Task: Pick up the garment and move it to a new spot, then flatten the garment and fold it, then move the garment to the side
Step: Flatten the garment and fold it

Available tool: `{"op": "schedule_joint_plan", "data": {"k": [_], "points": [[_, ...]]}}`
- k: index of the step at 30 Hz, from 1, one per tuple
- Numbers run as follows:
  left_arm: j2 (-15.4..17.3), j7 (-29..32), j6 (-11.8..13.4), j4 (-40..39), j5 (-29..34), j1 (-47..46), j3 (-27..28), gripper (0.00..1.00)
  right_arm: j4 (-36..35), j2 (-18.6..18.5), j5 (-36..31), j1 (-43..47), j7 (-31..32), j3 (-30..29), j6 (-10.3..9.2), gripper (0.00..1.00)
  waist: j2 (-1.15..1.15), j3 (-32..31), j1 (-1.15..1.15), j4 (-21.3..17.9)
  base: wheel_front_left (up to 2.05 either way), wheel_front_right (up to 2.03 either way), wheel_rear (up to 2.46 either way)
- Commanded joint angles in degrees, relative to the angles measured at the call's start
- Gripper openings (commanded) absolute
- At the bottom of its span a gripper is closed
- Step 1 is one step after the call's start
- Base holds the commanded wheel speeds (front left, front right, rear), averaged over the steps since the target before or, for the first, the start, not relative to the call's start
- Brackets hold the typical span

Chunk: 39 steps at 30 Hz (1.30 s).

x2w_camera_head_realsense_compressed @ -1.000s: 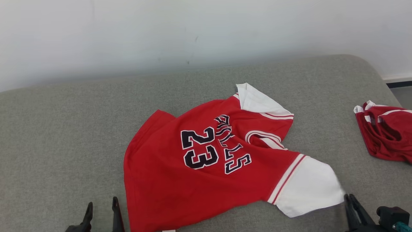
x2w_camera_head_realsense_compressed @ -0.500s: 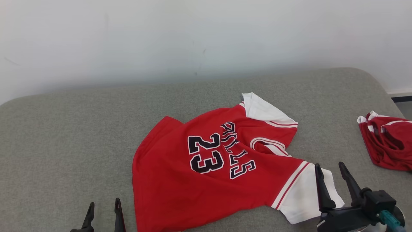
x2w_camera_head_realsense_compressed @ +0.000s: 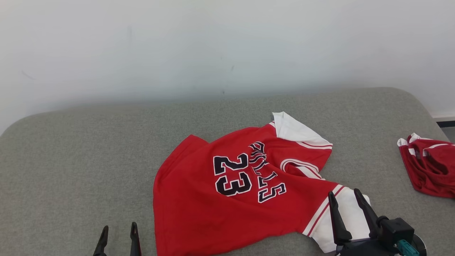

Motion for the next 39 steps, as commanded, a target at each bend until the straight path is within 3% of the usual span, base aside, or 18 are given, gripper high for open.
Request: {"op": "schedule_joint_plan", "data": {"k": [1,12,18,27,36,37,38,39], "points": [[-0.03,-0.18,-0.07,-0.18,0.43,0.68,0.11,1.0,0.1,0.19,-0.08,0.5,0.03,0.15,-0.15,1.0,0.0,-0.21,0.0,0.06,0.0,0.0,0.0],[-0.04,-0.18,-0.86,0.04,-0.57,1.19,-0.37,1.0,0.62,0.4,0.56,1.28,0.03,0.72,-0.15,1.0,0.0,-0.59,0.0,0.09,0.0,0.0,0.0],[-0.03,-0.18,-2.32,3.28,-3.63,1.37,-3.5,1.0,1.93,-0.58,0.91,1.45,0.03,0.53,-0.15,1.0,0.0,1.03,0.0,0.2,0.0,0.0,0.0],[-0.02,-0.18,-3.38,10.72,-7.19,0.39,-9.46,1.0,5.63,-2.39,0.53,1.0,0.03,-1.67,-0.15,1.0,0.0,4.52,0.0,0.06,0.0,0.0,0.0],[-0.01,-0.17,-3.11,13.21,-9.17,-2.46,-10.63,1.0,7.38,-2.86,-0.37,0.23,0.03,-5.61,-0.15,1.0,0.0,7.02,0.0,-0.09,0.0,0.0,0.0],[-0.01,-0.17,-3.17,13.51,-9.21,-2.89,-10.53,0.11,7.55,-2.91,-0.45,0.15,0.03,-5.98,-0.15,1.0,0.0,7.18,0.0,-0.12,0.0,0.0,0.0],[-0.01,-0.17,-3.43,13.87,-9.2,-3.05,-10.54,0.0,7.71,-2.98,-0.69,0.06,0.03,-6.5,-0.15,1.0,0.0,7.33,0.0,-0.19,0.0,0.0,0.0],[-0.01,-0.17,-3.66,14.18,-9.23,-3.21,-10.49,0.0,7.82,-3.04,-0.88,-0.04,0.02,-7.03,-0.15,1.0,0.0,7.41,0.0,-0.25,0.0,0.0,0.0]]}}
